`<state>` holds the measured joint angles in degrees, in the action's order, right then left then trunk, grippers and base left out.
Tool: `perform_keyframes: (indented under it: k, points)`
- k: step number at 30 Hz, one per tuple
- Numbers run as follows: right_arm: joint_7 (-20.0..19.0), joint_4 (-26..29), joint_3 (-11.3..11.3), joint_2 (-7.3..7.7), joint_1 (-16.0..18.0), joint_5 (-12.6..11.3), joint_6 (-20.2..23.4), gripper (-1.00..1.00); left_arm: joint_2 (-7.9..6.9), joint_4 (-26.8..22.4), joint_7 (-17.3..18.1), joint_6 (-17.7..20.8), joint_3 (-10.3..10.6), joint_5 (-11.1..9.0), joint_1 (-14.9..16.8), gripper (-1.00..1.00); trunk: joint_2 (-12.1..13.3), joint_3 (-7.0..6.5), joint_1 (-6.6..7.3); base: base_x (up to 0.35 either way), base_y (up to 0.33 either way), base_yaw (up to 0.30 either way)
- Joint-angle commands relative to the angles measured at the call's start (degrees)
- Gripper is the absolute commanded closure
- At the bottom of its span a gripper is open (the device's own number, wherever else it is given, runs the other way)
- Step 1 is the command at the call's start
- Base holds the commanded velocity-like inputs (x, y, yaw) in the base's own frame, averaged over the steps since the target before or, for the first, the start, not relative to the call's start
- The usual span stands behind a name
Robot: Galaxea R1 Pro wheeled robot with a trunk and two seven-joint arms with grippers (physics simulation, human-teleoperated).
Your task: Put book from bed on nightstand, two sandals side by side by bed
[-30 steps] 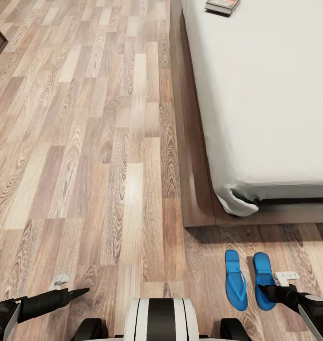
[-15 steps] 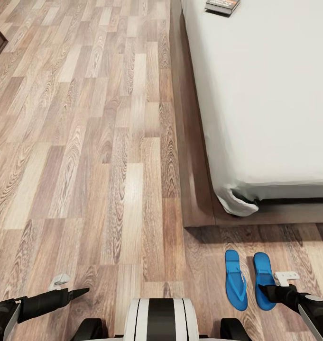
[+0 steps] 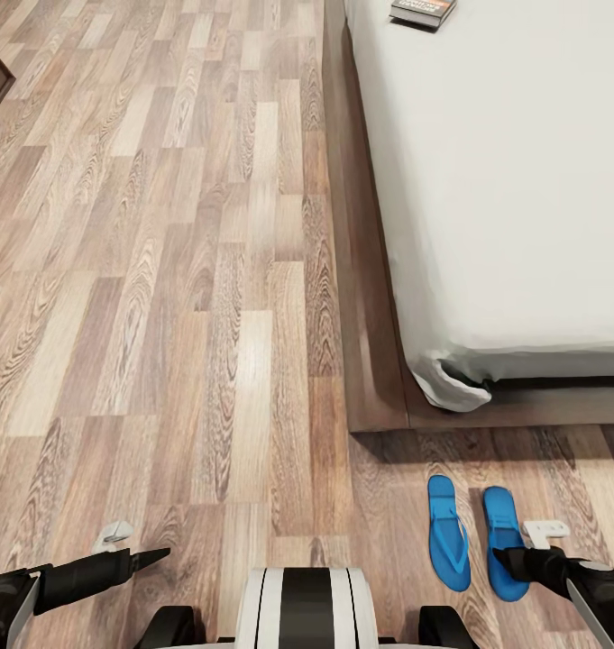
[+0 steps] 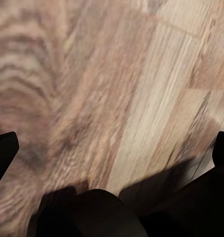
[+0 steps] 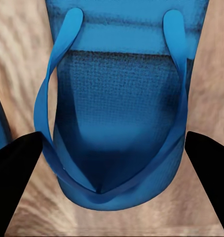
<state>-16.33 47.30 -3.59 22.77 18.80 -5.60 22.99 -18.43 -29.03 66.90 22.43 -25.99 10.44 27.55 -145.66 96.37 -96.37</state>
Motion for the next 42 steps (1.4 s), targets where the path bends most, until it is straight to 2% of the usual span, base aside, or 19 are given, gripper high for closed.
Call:
perform_keyframes:
  k: [1, 42]
  points:
    - [-0.1, 0.1, -0.1, 0.0, 0.0, -0.6, 0.8, 1.0, 0.06, -0.1, 0.4, 0.6, -0.5, 0.5, 0.0, -1.0, 0.0, 0.03, 0.01, 0.0, 0.0, 0.0]
    - [-0.1, 0.2, -0.3, 0.0, 0.0, -0.6, 1.4, 1.0, 0.06, -0.1, 0.3, 0.6, -0.5, 0.5, 0.0, -1.0, 0.0, 0.03, 0.01, 0.024, 0.013, 0.0]
